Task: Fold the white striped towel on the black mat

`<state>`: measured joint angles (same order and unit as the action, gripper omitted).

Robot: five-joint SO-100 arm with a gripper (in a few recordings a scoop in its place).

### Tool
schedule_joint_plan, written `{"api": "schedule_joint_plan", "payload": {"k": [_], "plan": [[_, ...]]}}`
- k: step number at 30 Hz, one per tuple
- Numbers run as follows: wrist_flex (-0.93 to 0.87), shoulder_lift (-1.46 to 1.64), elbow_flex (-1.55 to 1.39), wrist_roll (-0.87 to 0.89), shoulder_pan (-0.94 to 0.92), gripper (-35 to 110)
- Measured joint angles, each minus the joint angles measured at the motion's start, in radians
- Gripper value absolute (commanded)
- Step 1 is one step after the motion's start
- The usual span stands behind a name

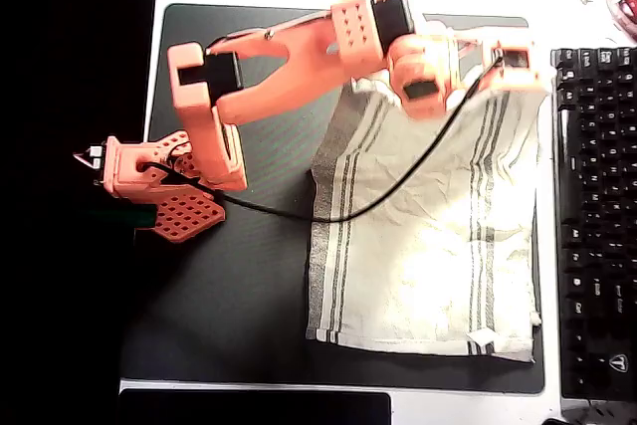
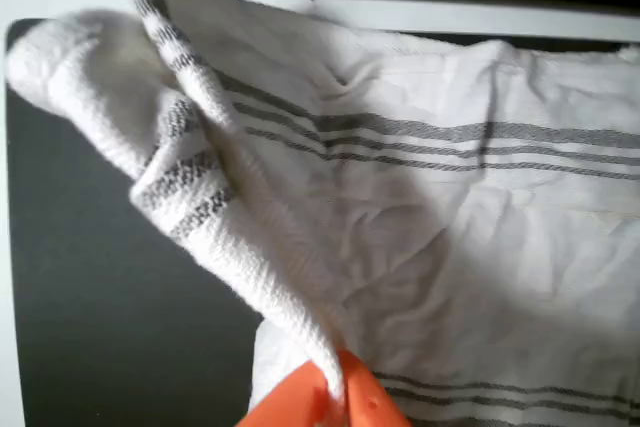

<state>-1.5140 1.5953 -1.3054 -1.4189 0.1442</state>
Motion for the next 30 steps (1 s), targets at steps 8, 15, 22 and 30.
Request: {"api": "schedule_joint_plan", "payload": {"k": [8,15,22,30], "plan": [[-0.003,0.058,-0.058,-0.106,-0.187,0],[0.034,0.087,-0.109,-0.23,-0.428,0],[0.215,0.055,-0.247,-0.373,-0.62,0],[0.339,0.026,-0.301,-0.442,-0.724,2]]}}
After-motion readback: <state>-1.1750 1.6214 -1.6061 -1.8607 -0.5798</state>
